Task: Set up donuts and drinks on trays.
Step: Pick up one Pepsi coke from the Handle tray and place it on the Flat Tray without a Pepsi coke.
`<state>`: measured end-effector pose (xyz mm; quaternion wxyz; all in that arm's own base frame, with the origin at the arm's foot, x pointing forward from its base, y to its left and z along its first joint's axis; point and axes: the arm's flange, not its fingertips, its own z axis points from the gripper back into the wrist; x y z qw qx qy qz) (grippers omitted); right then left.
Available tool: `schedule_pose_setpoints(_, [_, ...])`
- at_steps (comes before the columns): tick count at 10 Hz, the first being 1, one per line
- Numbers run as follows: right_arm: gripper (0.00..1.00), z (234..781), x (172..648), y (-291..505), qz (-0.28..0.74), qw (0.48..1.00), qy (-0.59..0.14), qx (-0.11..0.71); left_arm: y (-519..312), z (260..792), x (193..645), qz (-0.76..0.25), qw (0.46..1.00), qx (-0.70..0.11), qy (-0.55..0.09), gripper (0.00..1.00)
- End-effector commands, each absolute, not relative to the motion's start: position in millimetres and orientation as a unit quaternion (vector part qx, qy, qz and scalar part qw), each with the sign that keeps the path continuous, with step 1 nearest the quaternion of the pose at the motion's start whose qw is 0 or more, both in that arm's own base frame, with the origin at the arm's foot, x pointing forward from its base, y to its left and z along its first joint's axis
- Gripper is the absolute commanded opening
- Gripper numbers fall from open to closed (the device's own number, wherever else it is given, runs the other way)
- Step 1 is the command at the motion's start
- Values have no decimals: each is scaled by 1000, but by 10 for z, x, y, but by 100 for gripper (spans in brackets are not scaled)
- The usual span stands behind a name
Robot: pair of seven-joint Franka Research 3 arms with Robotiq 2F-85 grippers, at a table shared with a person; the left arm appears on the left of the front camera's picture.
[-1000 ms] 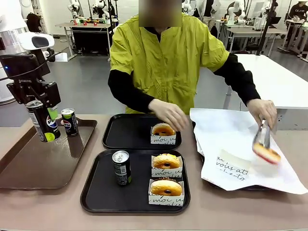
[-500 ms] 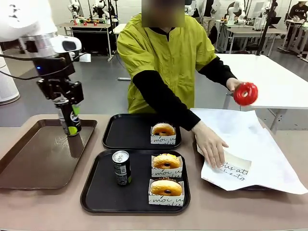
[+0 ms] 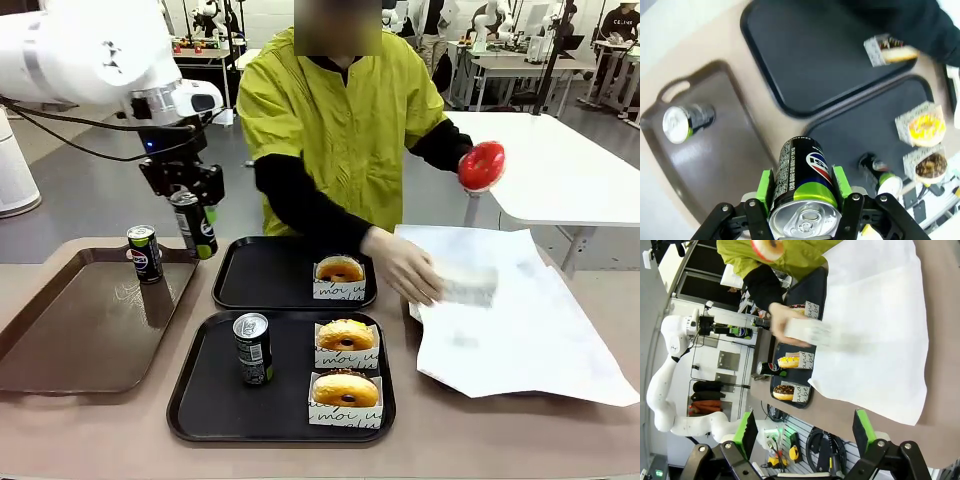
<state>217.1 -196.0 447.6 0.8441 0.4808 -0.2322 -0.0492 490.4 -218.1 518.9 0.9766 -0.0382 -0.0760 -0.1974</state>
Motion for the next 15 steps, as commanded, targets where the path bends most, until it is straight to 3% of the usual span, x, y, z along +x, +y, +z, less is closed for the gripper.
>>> schedule_pose_setpoints(1, [100, 4470, 2169, -1956, -46, 842, -236, 483, -2344, 5111, 5081, -185, 975, -35, -119, 58])
schedule_pose_setpoints(2, [100, 4470, 2169, -1956, -46, 842, -236, 483, -2392, 5035, 5142, -184, 976, -24, -112, 58])
schedule_pose_setpoints(3, [100, 4470, 2169, -1956, -46, 842, -236, 483, -2340, 5059, 5043, -177, 983, -13, -42, 58])
schedule_pose_setpoints(4, [100, 4470, 2169, -1956, -46, 842, -236, 483, -2130, 5313, 4540, -212, 974, -18, 73, 58])
schedule_pose_setpoints(5, [100, 4470, 2169, -1956, -46, 842, -236, 483, -1886, 5623, 3849, -284, 956, -18, 67, 58])
schedule_pose_setpoints(7, [100, 4470, 2169, -1956, -46, 842, -236, 483, -1766, 5714, 3357, -287, 957, -4, 42, 58])
schedule_pose_setpoints(9, [100, 4470, 2169, -1956, -46, 842, -236, 483, -1767, 5677, 3594, -275, 959, -1, 62, 58])
schedule_pose_setpoints(10, [100, 4470, 2169, -1956, -46, 842, -236, 483, -1744, 5681, 3565, -260, 964, -2, 57, 58])
schedule_pose_setpoints(11, [100, 4470, 2169, -1956, -46, 842, -236, 483, -1742, 5824, 3217, -277, 958, -1, 66, 58])
schedule_pose_setpoints(15, [100, 4470, 2169, -1956, -46, 842, -236, 483, -1742, 5824, 3217, -277, 958, -1, 66, 58])
